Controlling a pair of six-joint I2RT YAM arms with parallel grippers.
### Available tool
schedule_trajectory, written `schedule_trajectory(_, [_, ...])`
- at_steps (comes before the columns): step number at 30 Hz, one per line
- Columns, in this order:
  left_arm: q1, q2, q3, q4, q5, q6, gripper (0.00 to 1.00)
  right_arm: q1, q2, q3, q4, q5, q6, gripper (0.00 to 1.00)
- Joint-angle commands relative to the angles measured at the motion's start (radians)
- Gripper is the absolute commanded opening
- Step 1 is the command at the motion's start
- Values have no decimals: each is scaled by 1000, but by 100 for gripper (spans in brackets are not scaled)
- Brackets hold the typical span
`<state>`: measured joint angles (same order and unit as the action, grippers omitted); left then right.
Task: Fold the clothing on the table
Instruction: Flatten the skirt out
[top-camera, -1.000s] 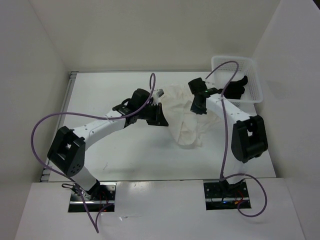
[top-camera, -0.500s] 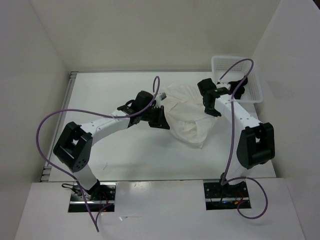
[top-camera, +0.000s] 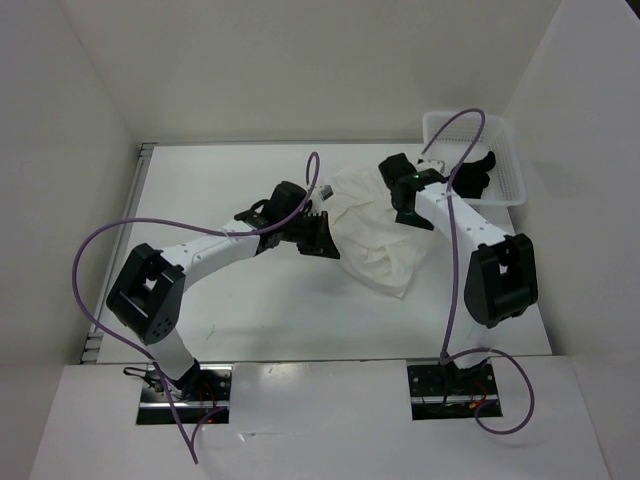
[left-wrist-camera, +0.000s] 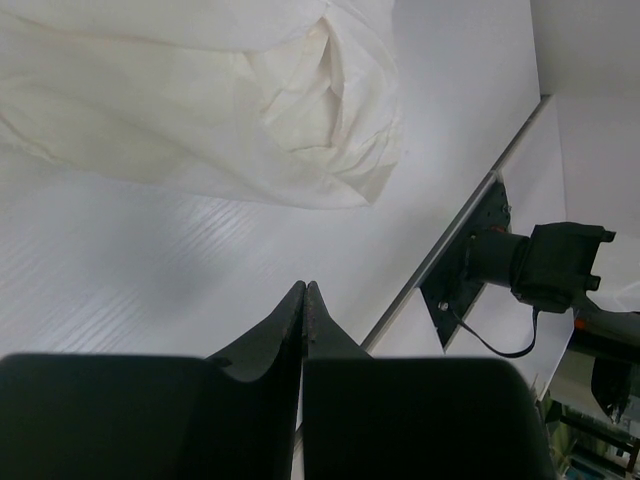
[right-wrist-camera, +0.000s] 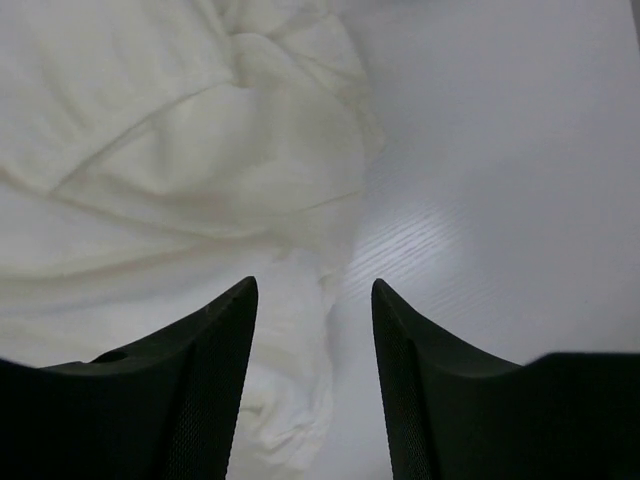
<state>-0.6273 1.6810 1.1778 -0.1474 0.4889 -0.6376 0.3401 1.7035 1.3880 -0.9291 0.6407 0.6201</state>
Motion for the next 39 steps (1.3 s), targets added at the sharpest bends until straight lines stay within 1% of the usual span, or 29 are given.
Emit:
schedule_trajectory(1, [-5, -4, -1, 42, 25, -14, 2, 82, -65, 74, -42, -4, 13, 55])
schedule_trajectory(2, [-5, 5, -1, 42, 25, -14, 2, 92, -74, 74, -51, -24, 13, 57])
schedule_trajectory(5, [-5, 5, -1, 42, 25, -14, 2, 145, -74, -7, -36, -64, 23, 58])
schedule_trajectory(7, [-5, 14, -1, 42, 25, -14, 2, 163, -74, -33, -25, -97, 32, 58])
schedule_trajectory(12, [-5, 14, -1, 42, 25, -14, 2, 172, -35, -105, 22, -136, 32, 58])
schedule_trajectory(18, [-5, 5, -10, 42, 16, -14, 2, 172, 97, -130, 84, -150, 4, 58])
schedule_trajectory(22, [-5, -4, -20, 32, 7, -14, 2, 172, 134, -121, 130, -159, -8, 58])
schedule_trajectory(25, [-5, -4, -29, 32, 7, -14, 2, 172, 198, -103, 116, -116, -8, 58])
schedule_trajectory(26, [-5, -4, -29, 32, 7, -14, 2, 172, 218, -92, 81, -64, 1, 58])
schedule_trajectory(28, [-5, -15, -29, 23, 7, -4, 2, 172, 245, -92, 49, -7, 27, 57])
schedule_trajectory(29, [-5, -15, -38, 23, 7, -4, 2, 172, 245, -92, 32, 22, 38, 55])
schedule_trajectory(30, [-5, -24, -38, 23, -2, -4, 2, 172, 245, -92, -12, 83, 52, 39])
schedule_trajectory(32, [-5, -24, -47, 23, -3, -4, 2, 172, 233, -92, -65, 144, 105, 15])
schedule_trajectory(33, [-5, -33, -47, 23, -3, -4, 2, 172, 213, -74, -121, 204, 125, 0])
schedule_trajectory(34, [-5, -33, -47, 23, -3, -4, 2, 172, 197, -63, -148, 218, 160, 0])
schedule_trajectory(36, [-5, -33, -47, 23, -3, -4, 2, 183, 151, -25, -181, 218, 161, 0])
schedule_trajectory(37, [-5, -33, -47, 23, -3, -4, 2, 194, 98, 39, -223, 218, 161, 0])
schedule_trajectory(39, [-5, -33, -47, 23, 7, -4, 2, 223, 36, 129, -249, 218, 129, 0])
